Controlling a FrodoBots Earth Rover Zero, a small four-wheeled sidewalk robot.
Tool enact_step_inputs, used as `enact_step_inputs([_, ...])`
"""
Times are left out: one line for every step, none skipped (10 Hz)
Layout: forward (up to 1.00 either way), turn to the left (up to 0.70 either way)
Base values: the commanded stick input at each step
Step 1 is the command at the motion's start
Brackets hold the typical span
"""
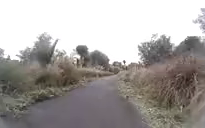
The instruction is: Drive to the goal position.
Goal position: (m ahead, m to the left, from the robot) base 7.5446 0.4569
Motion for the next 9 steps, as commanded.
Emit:
enact_step_inputs([0.85,0.0])
enact_step_inputs([0.85,0.0])
enact_step_inputs([0.85,0.0])
enact_step_inputs([0.85,0.0])
enact_step_inputs([0.85,0.0])
enact_step_inputs([0.85,0.0])
enact_step_inputs([0.85,0.0])
enact_step_inputs([0.85,0.0])
enact_step_inputs([0.85,0.0])
